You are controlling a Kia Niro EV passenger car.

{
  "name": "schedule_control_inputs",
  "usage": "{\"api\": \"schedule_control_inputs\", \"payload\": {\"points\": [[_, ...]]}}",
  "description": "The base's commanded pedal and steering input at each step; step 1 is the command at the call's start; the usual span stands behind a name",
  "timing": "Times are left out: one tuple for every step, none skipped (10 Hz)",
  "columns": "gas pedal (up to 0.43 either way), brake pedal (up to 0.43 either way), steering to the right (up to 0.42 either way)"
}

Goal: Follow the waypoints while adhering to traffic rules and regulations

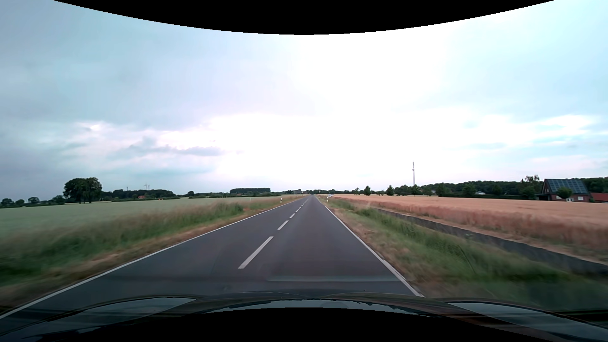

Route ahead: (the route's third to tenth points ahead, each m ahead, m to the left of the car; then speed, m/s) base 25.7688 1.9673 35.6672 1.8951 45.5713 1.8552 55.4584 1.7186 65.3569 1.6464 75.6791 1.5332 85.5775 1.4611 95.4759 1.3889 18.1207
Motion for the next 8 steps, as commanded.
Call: {"api": "schedule_control_inputs", "payload": {"points": [[0.421,0.000,-0.004],[0.421,0.000,-0.003],[0.421,0.000,-0.002],[0.421,0.000,-0.002],[0.421,0.000,-0.002],[0.421,0.000,-0.002],[0.421,0.000,0.000],[0.421,0.000,0.004]]}}
